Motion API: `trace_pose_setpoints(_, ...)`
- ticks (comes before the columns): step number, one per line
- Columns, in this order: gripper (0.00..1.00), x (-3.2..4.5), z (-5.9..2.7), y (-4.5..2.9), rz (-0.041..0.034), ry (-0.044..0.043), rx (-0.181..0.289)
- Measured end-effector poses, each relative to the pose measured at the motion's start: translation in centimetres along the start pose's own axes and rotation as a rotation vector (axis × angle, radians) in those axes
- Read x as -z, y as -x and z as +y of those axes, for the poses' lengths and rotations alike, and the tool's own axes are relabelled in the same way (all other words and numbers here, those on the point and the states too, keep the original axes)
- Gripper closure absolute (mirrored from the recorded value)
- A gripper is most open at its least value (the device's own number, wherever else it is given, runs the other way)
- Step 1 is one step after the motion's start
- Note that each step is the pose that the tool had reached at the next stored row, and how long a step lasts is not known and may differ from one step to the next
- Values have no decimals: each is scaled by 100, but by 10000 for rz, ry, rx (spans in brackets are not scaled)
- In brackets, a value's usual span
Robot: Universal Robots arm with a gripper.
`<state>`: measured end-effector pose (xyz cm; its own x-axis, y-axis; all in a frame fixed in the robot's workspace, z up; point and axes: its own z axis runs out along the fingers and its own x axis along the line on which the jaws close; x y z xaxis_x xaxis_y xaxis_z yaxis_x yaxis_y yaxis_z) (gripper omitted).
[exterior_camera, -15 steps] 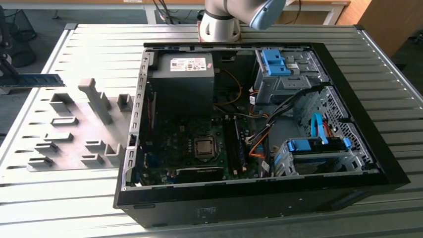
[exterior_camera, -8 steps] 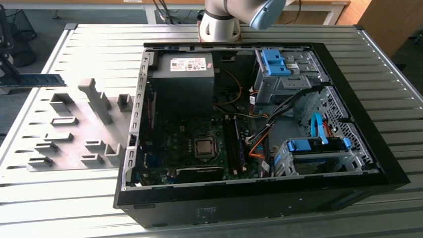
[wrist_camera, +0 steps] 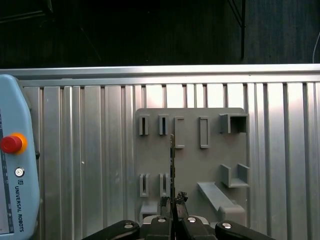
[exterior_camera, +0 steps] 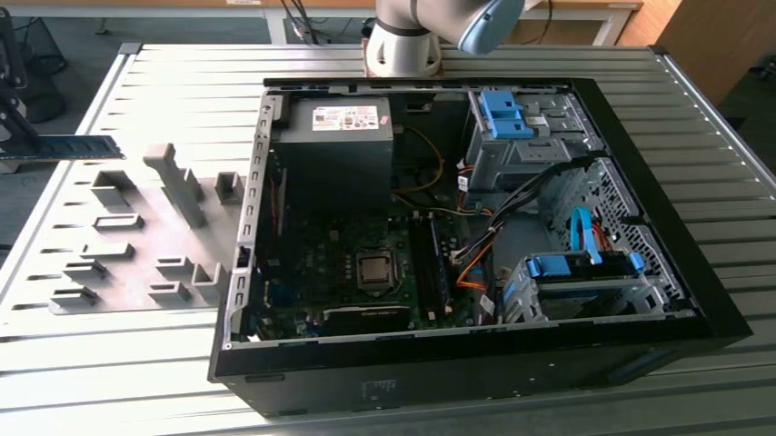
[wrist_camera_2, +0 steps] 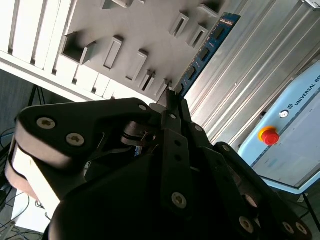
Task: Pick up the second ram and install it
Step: 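Pick up the second ram and move it above second insertion slot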
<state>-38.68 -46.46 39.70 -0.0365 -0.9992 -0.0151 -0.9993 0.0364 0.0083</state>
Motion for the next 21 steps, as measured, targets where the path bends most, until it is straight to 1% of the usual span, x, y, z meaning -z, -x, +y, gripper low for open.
trace_pose_setpoints(13,86,1,-44,2,1,1,0)
trace_pose_setpoints(21,86,1,-91,3,0,0,0)
